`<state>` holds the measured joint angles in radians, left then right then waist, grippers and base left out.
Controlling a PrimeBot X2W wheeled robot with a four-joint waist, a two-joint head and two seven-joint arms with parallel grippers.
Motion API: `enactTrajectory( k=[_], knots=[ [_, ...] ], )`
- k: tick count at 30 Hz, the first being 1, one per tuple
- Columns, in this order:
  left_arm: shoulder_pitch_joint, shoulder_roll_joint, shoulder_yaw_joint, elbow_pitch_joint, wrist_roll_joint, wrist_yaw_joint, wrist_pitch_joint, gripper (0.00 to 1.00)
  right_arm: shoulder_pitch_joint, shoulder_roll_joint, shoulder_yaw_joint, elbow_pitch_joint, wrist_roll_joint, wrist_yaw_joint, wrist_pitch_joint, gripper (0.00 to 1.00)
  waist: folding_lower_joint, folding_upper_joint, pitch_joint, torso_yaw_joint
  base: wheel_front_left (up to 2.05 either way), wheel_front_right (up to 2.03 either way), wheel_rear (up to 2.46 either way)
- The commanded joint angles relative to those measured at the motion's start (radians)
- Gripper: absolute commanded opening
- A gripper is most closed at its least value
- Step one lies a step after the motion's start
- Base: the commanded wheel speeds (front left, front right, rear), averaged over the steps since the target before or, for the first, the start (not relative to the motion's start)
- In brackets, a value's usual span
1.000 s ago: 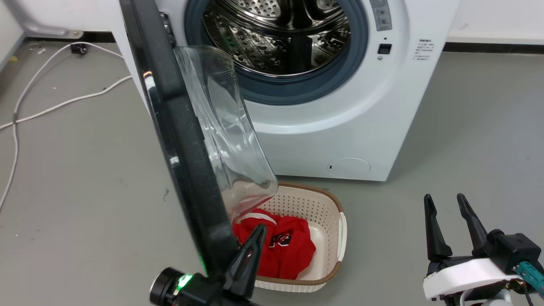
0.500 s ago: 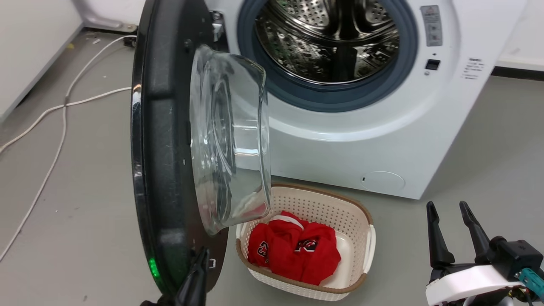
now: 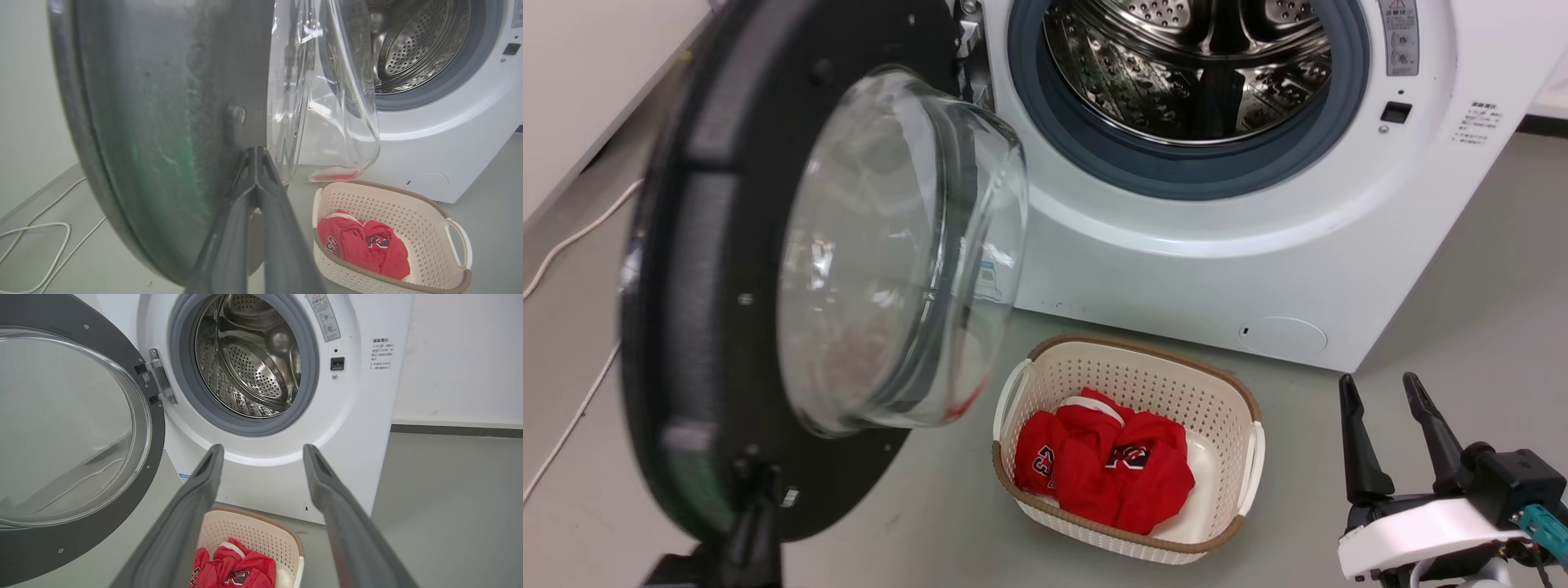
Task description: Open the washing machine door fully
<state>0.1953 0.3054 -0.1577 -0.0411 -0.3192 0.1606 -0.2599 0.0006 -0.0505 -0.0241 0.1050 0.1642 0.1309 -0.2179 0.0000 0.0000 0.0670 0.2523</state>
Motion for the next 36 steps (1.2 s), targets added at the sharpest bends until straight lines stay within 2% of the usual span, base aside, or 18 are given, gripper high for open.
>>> enactTrajectory(
  k=[1, 4, 7, 11, 20, 29, 36],
  knots=[
    [-0.024, 0.012, 0.036, 0.017, -0.008, 0.012, -0.005, 0.00, -0.012, 0.001, -0.001, -0.004, -0.005, 0.000, 0.005, 1.00, 0.0000, 0.0000, 0.010, -0.006, 0.00, 0.00, 0.00],
    [-0.044, 0.029, 0.107, 0.043, -0.020, 0.020, -0.007, 0.00, -0.023, 0.001, -0.003, -0.010, -0.006, 0.000, 0.009, 1.00, 0.0000, 0.0000, 0.025, -0.017, 0.00, 0.00, 0.00],
    [-0.068, 0.041, 0.187, 0.082, -0.040, 0.009, -0.007, 0.00, -0.028, 0.001, -0.005, -0.017, -0.012, 0.000, 0.012, 1.00, 0.0000, 0.0000, 0.040, -0.027, 0.00, 0.00, 0.00],
    [-0.113, 0.052, 0.297, 0.156, -0.071, -0.032, -0.006, 0.00, -0.041, 0.001, -0.005, -0.023, -0.017, 0.000, 0.016, 1.00, 0.0000, 0.0000, 0.059, -0.043, 0.00, 0.00, 0.00],
    [-0.246, 0.029, 0.474, 0.292, -0.027, -0.108, -0.005, 0.00, -0.055, 0.001, -0.007, -0.035, -0.026, 0.000, 0.021, 1.00, 0.0000, 0.0000, 0.094, -0.050, 0.00, 0.00, 0.00],
    [-0.343, 0.035, 0.594, 0.414, 0.037, -0.178, -0.005, 0.00, -0.072, 0.001, 0.001, -0.034, -0.033, 0.000, 0.026, 1.00, 0.0000, 0.0000, 0.109, -0.060, 0.00, 0.00, 0.00],
    [-0.329, -0.019, 0.635, 0.417, 0.089, -0.210, -0.006, 0.00, -0.065, 0.001, 0.003, -0.025, -0.026, 0.000, 0.016, 1.00, 0.0000, 0.0000, 0.093, -0.072, 0.00, 0.00, 0.00]
  ],
)
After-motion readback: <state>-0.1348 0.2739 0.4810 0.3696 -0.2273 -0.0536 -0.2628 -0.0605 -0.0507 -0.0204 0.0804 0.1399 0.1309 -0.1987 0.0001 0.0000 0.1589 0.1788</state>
